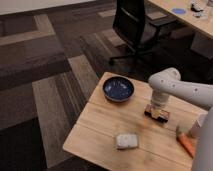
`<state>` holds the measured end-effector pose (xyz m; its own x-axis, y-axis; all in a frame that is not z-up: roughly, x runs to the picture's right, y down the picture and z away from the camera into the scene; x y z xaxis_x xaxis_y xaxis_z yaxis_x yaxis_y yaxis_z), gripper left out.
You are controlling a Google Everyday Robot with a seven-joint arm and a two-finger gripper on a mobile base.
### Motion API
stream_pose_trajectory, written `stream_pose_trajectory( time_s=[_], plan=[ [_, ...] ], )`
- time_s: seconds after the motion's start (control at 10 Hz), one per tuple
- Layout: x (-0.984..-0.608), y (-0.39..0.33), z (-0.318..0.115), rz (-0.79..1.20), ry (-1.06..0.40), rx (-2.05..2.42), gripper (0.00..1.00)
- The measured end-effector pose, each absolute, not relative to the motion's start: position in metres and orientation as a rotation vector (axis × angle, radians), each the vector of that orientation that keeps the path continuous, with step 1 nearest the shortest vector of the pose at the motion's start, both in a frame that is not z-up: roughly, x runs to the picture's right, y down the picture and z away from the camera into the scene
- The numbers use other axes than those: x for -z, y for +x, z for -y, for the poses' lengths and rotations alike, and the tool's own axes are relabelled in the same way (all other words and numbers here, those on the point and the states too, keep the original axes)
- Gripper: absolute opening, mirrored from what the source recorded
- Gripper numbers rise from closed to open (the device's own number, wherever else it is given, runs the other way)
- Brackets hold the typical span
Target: Place the ceramic cup over the eraser
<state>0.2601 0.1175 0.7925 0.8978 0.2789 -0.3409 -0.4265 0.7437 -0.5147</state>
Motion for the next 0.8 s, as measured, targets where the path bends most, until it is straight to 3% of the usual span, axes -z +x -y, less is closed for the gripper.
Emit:
stream_pose_trajectory(
  time_s=[0.1,0.5,0.8],
  plan=[
    [-0.7921,0.2604,-0.1181,-0.251,-0.623,-0.391,0.14],
    [-0.7922,0.2591,-0.1177,-0.25,-0.624,-0.389,0.78],
    [-0.7922,0.2592,-0.1176,-0.25,-0.624,-0.39,0.8]
  ],
)
